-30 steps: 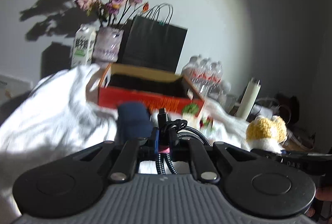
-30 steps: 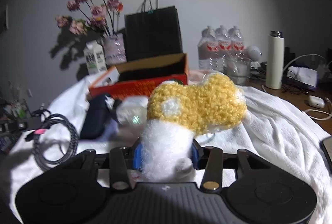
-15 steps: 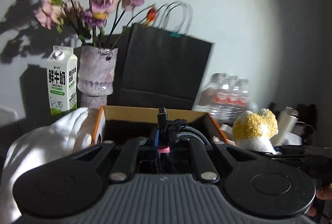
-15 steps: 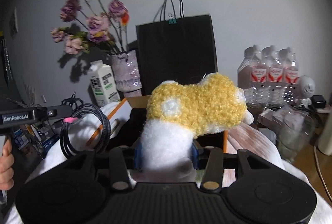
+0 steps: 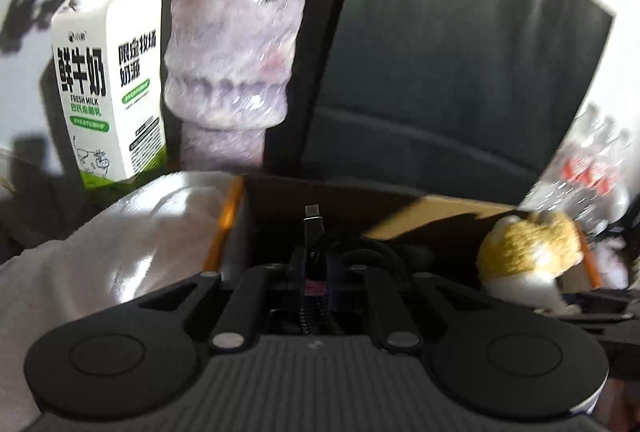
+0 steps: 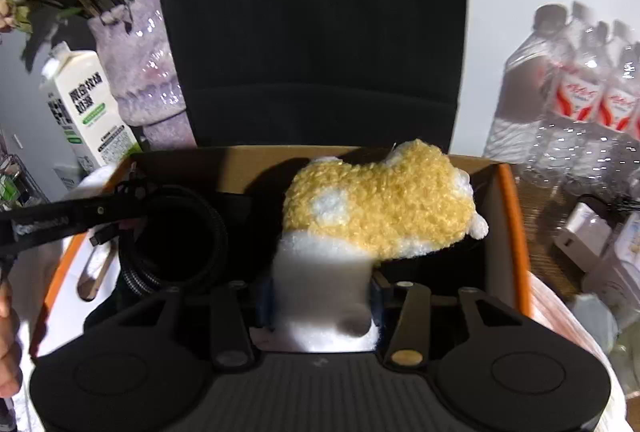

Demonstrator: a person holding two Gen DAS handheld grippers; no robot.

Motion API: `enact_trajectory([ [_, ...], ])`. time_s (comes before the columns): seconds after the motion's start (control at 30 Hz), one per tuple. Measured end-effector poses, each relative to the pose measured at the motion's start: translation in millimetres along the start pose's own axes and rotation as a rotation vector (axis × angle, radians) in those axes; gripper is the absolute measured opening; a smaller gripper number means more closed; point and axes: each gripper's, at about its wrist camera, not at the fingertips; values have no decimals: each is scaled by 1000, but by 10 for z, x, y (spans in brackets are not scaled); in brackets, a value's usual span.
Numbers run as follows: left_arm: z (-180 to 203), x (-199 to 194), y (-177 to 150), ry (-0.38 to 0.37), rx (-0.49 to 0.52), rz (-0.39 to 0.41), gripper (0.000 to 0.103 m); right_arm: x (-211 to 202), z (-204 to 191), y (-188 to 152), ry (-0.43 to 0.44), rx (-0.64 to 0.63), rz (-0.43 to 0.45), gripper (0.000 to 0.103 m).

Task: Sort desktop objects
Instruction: 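Lift and carry the plush toy and braided cable over the cardboard box with both tools, then open both tools to drop the plush toy and cable into the box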

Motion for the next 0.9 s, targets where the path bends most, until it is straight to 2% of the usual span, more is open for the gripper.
enact_trajectory([
  [0.07,20,54,30,26,10,-8,10,97,13,22,-14,2,-28,47],
  [0.13,24,31,71,45,-4,-3,24,132,14,31,-36,-7,-46,51],
  [0.17,34,6,92,39,0,-5,29,117,11,34,-51,-12,-46,59],
  [0.2,51,-31,110,36,8,-2,40,78,4,37,-66,-15,-38,63],
  [0.27,100,-138,141,46,26,13,46,-43,-16,43,-94,-11,-12,80],
  [0.3,123,-193,155,50,39,14,53,-129,-13,39,-105,-7,8,84],
  [0.33,148,-245,163,55,47,11,70,-214,-21,31,-119,-4,30,87],
  [0.37,174,-299,159,62,44,14,80,-305,-29,18,-132,-5,53,87],
  [0.4,191,-354,147,70,36,25,95,-378,-43,3,-141,-7,70,87],
  [0.5,249,-510,75,68,37,44,103,-583,-72,-46,-182,-3,127,88],
  [0.63,312,-720,-65,98,70,73,103,-836,-123,-159,-209,5,208,92],
  [0.77,305,-992,-161,96,70,119,103,-1075,-162,-299,-176,10,297,93],
  [0.9,311,-1303,-233,99,63,163,103,-1313,-196,-433,-125,31,334,94],
])
Point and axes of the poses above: each gripper's, at about its wrist camera, not at the fingertips, and x roughly the way its jaws point, z to its right, y to its top, and after that the axes turned 4 degrees about y, right-handed
